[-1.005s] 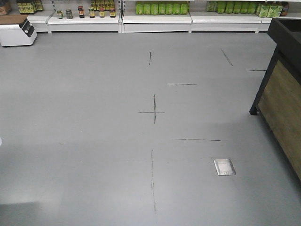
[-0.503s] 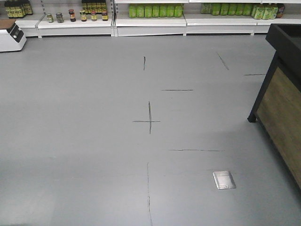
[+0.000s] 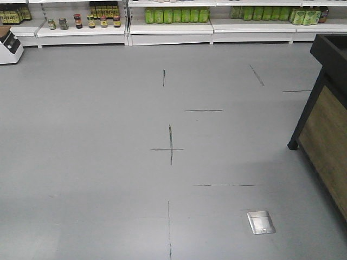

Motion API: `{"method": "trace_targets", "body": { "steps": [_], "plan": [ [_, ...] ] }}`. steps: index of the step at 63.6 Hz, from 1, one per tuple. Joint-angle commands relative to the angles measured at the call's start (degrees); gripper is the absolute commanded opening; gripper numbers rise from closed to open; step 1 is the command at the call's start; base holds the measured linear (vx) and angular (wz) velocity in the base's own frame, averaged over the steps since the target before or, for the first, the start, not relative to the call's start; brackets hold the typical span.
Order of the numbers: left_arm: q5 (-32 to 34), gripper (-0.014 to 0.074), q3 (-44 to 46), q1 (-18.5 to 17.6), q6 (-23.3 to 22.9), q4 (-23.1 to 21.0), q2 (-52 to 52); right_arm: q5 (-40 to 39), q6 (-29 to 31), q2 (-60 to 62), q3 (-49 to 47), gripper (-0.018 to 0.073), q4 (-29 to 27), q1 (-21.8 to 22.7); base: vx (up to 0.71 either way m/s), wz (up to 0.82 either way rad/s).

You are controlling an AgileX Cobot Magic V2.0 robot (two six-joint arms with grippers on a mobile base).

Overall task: Pick three apples into basket with both arms
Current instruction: 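Drive the base forward toward the black fruit display table, then turn the base to face the light-blue basket on the fruit table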

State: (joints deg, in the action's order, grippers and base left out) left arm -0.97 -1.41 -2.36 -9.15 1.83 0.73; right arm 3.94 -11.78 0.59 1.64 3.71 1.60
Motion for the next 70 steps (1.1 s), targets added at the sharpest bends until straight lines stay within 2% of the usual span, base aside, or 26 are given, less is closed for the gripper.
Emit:
{"method": "trace_targets", "body": {
  "steps": [1, 31, 70],
  "plan": [
    [4.14, -0.0008, -1.31, 0.07, -0.12, -0.34, 0.83, -4.27, 0.33, 0.6, 0.82, -0.0009, 0.41, 0.13, 0.17, -0.03],
    [4.14, -0.0008, -1.31, 0.07, -0.12, -0.34, 0.83, -4.27, 0.33, 0.6, 0.82, -0.0009, 0.41, 0.13, 0.14, -0.19],
    [4.14, -0.0008, -1.31, 0.07, -0.12, -0.34, 0.83, -4.27, 0.33, 0.6, 0.82, -0.0009, 0.41, 0.13, 0.14, -0.55]
  ]
}}
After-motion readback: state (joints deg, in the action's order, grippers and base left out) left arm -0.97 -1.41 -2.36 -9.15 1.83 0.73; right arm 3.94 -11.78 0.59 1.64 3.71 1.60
